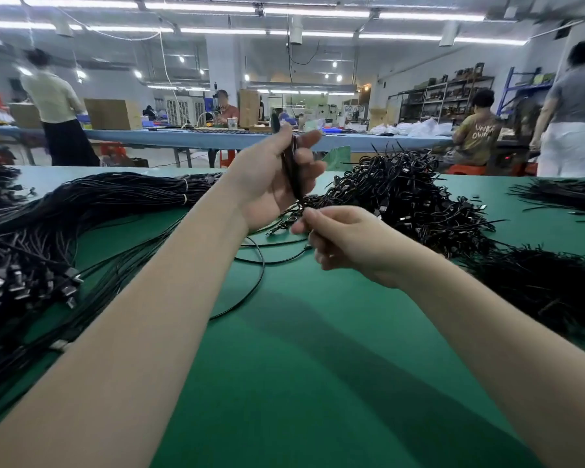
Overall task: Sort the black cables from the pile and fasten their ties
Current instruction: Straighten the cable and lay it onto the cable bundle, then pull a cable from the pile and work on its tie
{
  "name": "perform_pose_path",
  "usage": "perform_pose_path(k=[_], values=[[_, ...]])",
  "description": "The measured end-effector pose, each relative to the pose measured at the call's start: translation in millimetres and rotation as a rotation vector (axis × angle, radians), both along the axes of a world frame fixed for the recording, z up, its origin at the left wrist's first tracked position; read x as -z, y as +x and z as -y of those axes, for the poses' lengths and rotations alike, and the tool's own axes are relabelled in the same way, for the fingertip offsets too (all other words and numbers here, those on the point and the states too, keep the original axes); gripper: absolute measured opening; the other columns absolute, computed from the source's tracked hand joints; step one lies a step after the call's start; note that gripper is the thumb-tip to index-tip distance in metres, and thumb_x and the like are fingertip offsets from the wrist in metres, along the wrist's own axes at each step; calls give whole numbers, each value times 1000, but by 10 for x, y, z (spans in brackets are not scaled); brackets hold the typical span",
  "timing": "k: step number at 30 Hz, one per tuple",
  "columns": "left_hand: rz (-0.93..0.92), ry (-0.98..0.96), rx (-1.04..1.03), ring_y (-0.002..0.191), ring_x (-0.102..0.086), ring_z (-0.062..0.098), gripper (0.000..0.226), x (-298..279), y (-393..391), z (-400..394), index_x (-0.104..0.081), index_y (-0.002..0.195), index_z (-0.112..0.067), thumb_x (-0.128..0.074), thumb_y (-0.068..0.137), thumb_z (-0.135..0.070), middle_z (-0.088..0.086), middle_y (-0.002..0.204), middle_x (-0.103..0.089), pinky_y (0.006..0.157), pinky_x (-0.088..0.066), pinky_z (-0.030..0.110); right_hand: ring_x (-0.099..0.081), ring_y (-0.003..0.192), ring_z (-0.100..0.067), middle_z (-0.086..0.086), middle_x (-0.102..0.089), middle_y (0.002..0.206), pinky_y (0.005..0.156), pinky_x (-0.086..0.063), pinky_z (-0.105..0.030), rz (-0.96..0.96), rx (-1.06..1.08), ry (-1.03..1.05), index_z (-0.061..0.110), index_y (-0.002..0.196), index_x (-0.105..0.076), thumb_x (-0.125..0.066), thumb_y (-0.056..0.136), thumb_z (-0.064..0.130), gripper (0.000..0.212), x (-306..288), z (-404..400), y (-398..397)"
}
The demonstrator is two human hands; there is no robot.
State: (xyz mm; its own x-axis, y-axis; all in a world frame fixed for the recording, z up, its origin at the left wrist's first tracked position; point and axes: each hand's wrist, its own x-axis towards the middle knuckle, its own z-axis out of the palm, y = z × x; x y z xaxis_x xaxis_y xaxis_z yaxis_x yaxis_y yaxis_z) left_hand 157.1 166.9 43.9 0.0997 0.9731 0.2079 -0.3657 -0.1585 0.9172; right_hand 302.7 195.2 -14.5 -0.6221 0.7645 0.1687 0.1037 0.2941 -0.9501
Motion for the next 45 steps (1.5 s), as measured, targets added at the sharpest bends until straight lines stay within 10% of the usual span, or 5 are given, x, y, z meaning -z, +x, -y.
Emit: perform_pose_path(k=[18,23,27,38,45], values=[[-532,-50,-153,64,-56,10,31,233,73,-105,-62,80,-18,-44,102,-31,-4,77,-60,64,-43,26,-58,51,-8,8,-63,64,51,-49,-19,-182,265,-123,19,87,-69,-59,94,23,13,26,-123,95],[-239,-74,11,93,-57,20,46,270,90,-134,-75,70,-19,-43,102,-29,5,112,-66,103,-42,36,-57,53,-8,8,-61,64,54,-46,-22,-134,170,-116,18,90,-64,-49,99,27,19,11,-127,115],[-283,-74,-88,70,-52,14,32,283,146,-176,-64,79,-19,-46,101,-33,-1,84,-63,82,-44,29,-52,56,-9,5,-56,70,54,-45,-21,-129,62,-160,19,89,-63,-54,90,50,33,-17,-113,146],[-433,-66,-203,75,-57,14,36,513,278,-324,-65,79,-21,-42,103,-34,-5,79,-65,79,-53,30,-41,58,-19,-6,-49,69,57,-34,-33,433,363,542,14,72,-41,-30,103,27,36,175,-183,-12],[-1327,346,-638,113,-55,15,31,848,131,-428,-62,122,-25,-61,92,-33,2,127,-60,93,-44,29,-34,52,-14,-1,-41,64,47,-28,-24,510,358,211,16,71,-39,-29,104,24,35,420,-334,207]])
